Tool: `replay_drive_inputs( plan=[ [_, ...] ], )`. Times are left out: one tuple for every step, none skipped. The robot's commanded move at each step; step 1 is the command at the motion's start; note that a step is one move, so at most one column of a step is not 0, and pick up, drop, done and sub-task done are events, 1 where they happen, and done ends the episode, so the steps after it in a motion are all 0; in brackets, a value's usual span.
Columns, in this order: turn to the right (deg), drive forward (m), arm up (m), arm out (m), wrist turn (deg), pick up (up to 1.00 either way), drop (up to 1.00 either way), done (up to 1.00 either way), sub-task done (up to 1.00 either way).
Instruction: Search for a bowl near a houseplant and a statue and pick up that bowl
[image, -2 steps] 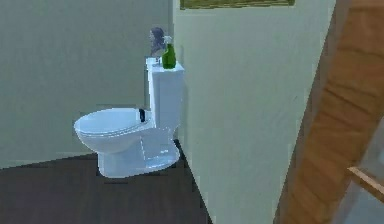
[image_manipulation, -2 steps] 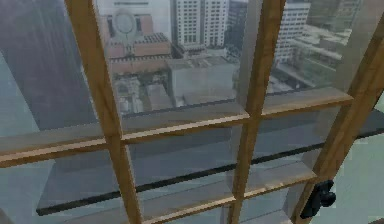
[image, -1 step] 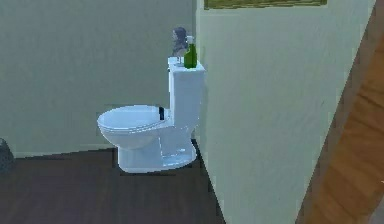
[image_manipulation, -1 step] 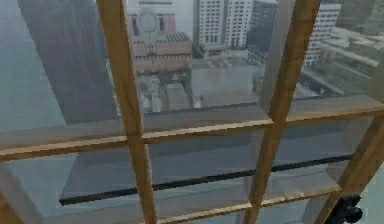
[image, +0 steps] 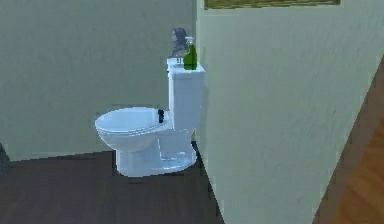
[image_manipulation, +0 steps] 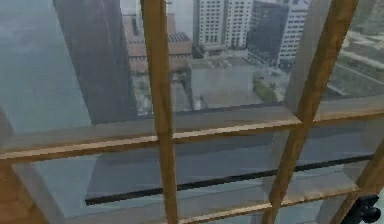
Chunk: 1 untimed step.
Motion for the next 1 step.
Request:
replay_drive_inputs(
  plan=[
    [-9.0,0.0,0.0,0.0,0.0,0.0,0.0,0.0,0.0]
  ],
)
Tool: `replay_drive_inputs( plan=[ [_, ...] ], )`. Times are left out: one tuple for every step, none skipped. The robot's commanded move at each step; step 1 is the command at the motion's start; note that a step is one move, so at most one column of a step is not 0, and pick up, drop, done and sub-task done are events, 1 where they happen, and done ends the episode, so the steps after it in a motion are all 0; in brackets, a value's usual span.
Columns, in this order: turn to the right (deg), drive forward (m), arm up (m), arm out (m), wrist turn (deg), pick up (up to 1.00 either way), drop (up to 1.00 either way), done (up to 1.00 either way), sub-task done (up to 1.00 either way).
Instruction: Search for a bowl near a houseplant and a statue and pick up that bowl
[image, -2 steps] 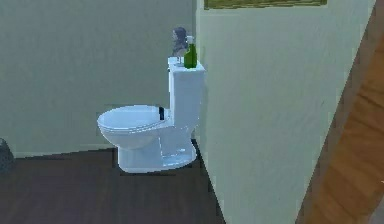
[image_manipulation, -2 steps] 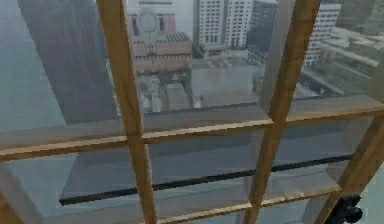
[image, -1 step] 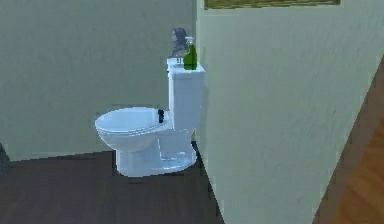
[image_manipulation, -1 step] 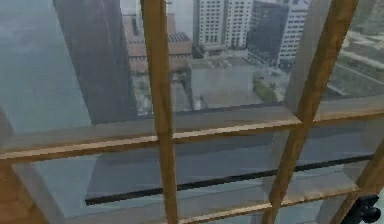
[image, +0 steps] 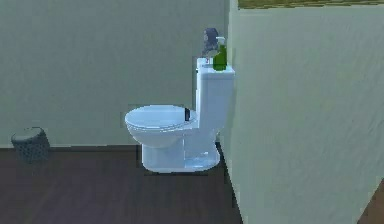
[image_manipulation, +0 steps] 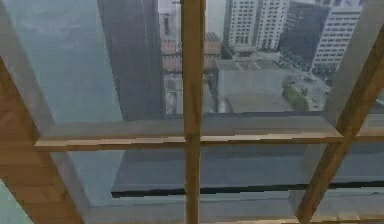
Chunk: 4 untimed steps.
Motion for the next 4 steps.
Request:
replay_drive_inputs(
  plan=[
    [0.0,0.45,0.0,0.0,0.0,0.0,0.0,0.0,0.0],
    [-45.0,0.0,0.0,0.0,0.0,0.0,0.0,0.0,0.0],
    [-24.0,0.0,0.0,0.0,0.0,0.0,0.0,0.0,0.0],
    [0.0,0.45,0.0,0.0,0.0,0.0,0.0,0.0,0.0]
  ],
)
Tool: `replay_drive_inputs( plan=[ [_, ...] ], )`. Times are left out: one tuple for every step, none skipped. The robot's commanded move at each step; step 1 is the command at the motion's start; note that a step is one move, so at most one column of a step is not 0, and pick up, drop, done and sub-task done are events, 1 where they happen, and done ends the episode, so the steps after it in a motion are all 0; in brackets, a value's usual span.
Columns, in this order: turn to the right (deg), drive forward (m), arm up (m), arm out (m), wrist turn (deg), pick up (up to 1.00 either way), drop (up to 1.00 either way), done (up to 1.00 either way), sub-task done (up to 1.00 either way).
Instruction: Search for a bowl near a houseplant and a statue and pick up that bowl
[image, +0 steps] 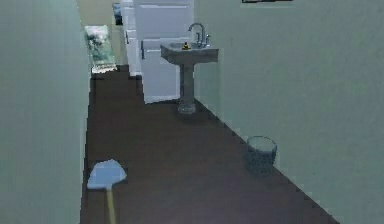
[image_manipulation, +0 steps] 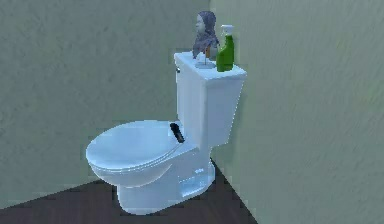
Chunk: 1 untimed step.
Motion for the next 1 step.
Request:
replay_drive_inputs(
  plan=[
    [-9.0,0.0,0.0,0.0,0.0,0.0,0.0,0.0,0.0]
  ],
)
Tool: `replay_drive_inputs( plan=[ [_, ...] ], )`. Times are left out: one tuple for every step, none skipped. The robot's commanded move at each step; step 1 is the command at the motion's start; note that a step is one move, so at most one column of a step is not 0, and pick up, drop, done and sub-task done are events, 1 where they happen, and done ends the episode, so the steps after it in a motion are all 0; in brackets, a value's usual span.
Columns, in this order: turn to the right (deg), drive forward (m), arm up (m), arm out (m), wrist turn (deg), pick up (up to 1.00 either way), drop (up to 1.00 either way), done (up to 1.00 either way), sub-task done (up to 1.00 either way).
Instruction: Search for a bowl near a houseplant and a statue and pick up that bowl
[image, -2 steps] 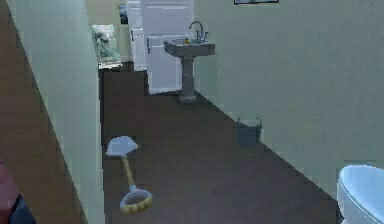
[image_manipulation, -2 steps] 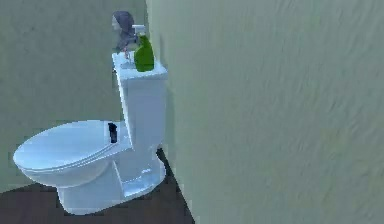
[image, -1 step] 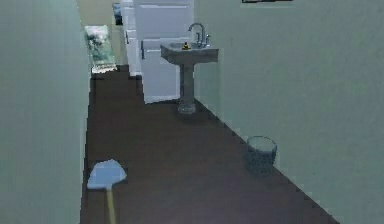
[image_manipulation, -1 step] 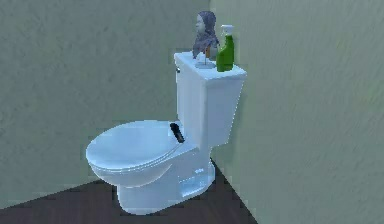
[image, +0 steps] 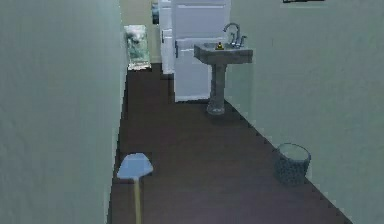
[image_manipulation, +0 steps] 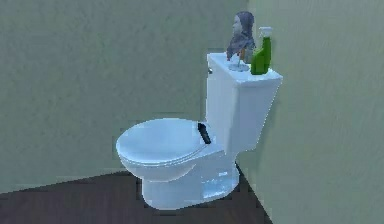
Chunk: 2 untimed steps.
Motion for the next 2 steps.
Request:
replay_drive_inputs(
  plan=[
    [0.0,1.0,0.0,0.0,0.0,0.0,0.0,0.0,0.0],
    [0.0,0.25,0.0,0.0,0.0,0.0,0.0,0.0,0.0]
  ],
)
